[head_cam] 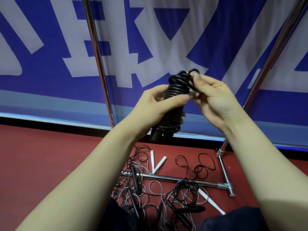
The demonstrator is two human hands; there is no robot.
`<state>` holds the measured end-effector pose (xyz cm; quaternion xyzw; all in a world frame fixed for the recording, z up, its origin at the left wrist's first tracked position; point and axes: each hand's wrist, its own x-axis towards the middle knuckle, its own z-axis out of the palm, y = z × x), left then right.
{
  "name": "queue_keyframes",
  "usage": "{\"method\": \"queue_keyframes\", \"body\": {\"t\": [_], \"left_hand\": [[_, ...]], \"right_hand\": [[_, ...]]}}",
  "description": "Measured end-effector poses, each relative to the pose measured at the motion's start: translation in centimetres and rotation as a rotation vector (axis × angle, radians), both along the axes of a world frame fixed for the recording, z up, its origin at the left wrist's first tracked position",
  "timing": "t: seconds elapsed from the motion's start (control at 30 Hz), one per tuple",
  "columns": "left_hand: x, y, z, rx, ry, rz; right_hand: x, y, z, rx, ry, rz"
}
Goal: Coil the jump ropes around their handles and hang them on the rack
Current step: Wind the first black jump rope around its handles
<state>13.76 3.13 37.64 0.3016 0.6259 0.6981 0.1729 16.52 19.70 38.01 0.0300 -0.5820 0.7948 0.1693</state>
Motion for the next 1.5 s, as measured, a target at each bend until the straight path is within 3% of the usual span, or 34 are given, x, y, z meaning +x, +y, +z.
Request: {"method": "queue_keyframes", "body": {"t": [0.1,0.2,0.3,0.47,0.63,0.73,0.93,1.17,1.5], "left_hand": [[-0.7,0.3,-0.6,-0.034,0.014,0.127],[-1.1,0.2,-0.6,-0.105,0.002,0.202],[-1.2,-0.2,-0.5,-0.153,0.106,0.302],[-0.8,-0.4,-0.3,-0.162,0.346,0.329],[-1.0,-0.7,0.7,-0.071,0.145,0.148],[-1.4,-1.1,0.9,0.028,-0.074,0.136],[-0.8,-0.3,1.0,0.017,0.069,0.288],[-0.8,-0.3,0.7,0.065,0.128,0.312],[-0.9,-0.4,0.3,0.046,0.173,0.226]], "right_hand": [[0.3,1.0,0.3,-0.118,-0.017,-0.063],[0.8,1.4,0.7,-0.264,0.005,0.052],[1.1,1.2,0.6,-0.327,0.026,0.145],[1.5,-0.6,1.0,-0.185,0.058,0.261],[1.4,-2.1,1.7,0.015,-0.043,0.156],[0.9,-1.9,1.5,0.090,-0.075,0.047],[0.1,-2.7,1.0,0.304,-0.116,-0.121],[0.5,-3.1,1.9,0.151,-0.018,-0.137],[0.7,-3.4,2.2,0.251,-0.060,-0.157]]}}
